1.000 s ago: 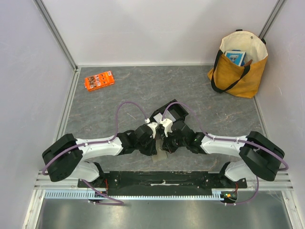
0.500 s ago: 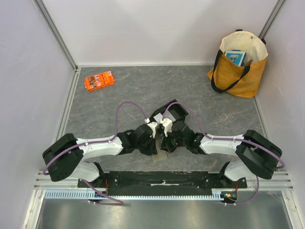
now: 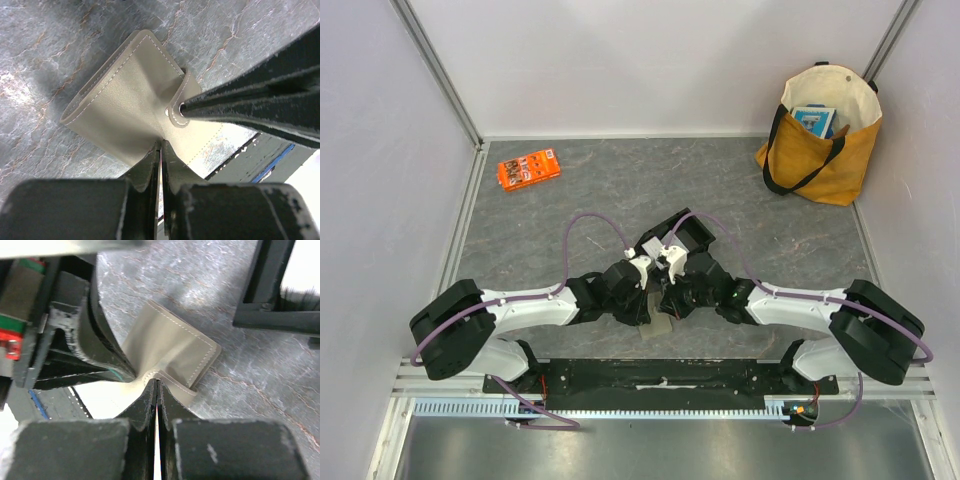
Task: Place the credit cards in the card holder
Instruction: Close the card holder at the center of the board.
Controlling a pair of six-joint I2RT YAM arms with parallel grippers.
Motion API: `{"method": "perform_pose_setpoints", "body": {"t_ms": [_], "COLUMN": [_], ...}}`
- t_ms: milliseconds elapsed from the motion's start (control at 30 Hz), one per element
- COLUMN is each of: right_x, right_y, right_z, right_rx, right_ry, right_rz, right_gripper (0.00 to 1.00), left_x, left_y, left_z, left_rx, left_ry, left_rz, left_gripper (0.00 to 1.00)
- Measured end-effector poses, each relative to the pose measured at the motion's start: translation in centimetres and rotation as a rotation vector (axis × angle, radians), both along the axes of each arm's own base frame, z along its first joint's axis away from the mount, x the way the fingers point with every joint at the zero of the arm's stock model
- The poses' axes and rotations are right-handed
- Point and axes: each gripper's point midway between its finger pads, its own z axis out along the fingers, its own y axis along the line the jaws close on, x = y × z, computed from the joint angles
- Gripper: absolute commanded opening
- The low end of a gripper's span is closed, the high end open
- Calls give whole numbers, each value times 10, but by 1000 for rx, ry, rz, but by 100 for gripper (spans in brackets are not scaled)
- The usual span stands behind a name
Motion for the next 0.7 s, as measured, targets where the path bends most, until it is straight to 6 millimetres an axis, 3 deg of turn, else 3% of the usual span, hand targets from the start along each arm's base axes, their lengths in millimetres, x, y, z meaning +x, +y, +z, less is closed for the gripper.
{"method": "perform_pose_setpoints", "body": {"t_ms": [267,700], "right_x": [10,10], "right_y": [-11,-8], "right_z": [-8,-11], "right_rx": [-41,-39], "right_ry": [3,33], "right_rz": [-62,-40], "right_gripper": [4,4], "left_x": [0,1], "left_y": [-1,-3], "left_z": [0,0], "left_rx": [-2,-1], "left_ry": [-1,-3], "left_rz": [-1,-11], "left_gripper": [8,8]}}
